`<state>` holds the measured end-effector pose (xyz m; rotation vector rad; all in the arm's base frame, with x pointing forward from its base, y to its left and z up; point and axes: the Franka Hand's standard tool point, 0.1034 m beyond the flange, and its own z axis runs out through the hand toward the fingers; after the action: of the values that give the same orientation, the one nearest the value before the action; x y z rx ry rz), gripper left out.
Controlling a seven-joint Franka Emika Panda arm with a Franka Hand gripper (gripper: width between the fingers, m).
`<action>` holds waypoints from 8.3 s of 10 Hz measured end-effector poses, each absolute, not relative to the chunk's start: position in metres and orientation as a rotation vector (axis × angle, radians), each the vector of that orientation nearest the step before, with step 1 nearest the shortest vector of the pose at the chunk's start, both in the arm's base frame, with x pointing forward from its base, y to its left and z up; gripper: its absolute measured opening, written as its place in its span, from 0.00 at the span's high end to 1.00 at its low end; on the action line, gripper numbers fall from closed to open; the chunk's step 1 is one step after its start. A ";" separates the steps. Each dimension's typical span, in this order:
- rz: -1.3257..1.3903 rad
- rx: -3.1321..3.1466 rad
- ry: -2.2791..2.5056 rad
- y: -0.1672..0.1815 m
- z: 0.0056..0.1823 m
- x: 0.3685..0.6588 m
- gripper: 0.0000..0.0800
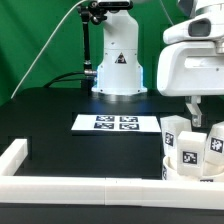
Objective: Assemble stool
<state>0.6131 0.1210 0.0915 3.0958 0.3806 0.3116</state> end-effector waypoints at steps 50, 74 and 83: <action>-0.051 1.398 -3.166 0.110 0.088 0.621 0.38; 0.286 3.164 -0.150 0.123 0.117 0.630 0.19; 0.229 3.053 0.574 0.118 0.112 0.626 0.19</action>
Offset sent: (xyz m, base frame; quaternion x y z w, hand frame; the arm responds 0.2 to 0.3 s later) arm 0.0017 0.0039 -0.0060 0.0058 0.0085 0.0117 0.9999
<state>0.6262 0.1179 0.1118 3.0525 0.5735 0.2293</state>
